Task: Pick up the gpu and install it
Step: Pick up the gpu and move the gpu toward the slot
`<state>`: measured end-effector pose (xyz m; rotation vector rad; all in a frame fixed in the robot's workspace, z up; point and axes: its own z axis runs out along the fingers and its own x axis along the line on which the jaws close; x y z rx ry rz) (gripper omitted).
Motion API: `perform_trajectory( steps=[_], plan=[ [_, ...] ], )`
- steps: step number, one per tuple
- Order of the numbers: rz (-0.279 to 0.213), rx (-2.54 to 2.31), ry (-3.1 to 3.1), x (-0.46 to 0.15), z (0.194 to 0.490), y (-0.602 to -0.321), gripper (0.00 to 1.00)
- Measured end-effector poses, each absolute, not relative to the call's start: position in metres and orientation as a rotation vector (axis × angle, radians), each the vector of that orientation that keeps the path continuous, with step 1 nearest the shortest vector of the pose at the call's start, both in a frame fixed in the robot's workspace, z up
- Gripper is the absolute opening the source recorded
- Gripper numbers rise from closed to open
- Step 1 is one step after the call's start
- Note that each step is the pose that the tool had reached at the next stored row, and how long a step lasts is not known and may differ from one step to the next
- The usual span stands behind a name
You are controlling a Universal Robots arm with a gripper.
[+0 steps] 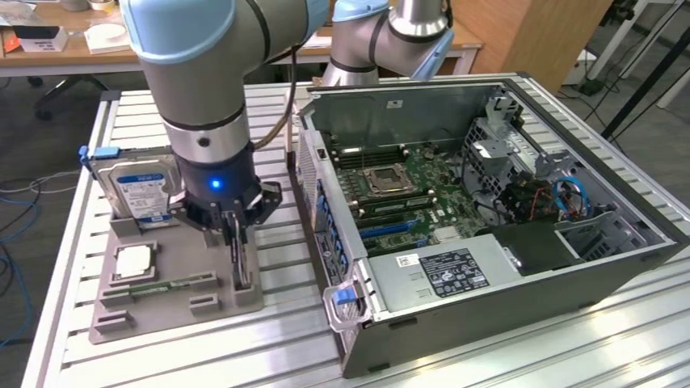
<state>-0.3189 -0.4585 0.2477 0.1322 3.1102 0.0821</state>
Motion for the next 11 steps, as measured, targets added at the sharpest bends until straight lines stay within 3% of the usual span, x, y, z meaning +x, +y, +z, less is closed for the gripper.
perform_trajectory(
  steps=[11],
  plan=[
    [0.082, 0.132, 3.11, -0.319, 0.282, -0.459, 0.26]
  ],
)
